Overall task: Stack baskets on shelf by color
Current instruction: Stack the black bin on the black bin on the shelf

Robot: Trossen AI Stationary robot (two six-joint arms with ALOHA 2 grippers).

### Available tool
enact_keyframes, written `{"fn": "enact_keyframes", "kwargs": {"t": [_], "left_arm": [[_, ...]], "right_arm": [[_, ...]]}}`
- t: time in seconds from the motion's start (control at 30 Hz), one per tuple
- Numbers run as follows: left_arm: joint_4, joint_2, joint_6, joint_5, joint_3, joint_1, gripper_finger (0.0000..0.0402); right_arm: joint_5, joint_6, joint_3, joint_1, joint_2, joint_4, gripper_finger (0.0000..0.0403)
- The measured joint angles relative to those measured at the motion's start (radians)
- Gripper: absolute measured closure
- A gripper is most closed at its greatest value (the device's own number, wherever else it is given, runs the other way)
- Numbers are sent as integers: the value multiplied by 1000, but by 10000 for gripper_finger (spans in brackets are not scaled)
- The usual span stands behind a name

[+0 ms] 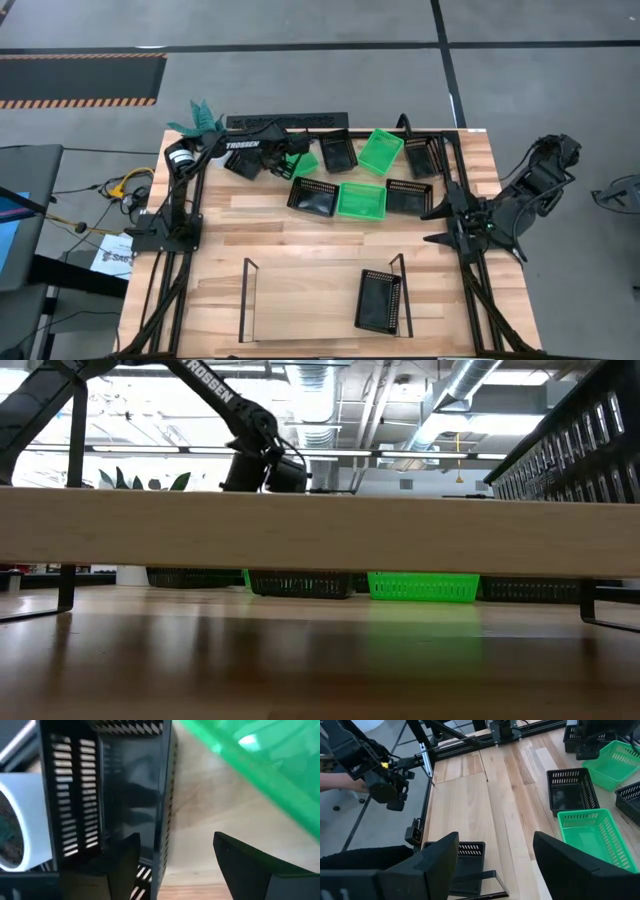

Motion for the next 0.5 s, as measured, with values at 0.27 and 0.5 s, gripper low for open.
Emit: {"fn": "enact_keyframes", "kwargs": {"t": [0.27,0.5], "left_arm": [[34,0,-5,20,-43,0,240],[33,0,-19,34,-43,-4,353]], "right_arm": [[0,0,0,0,0,0,121],[0,0,0,0,0,0,121]]}}
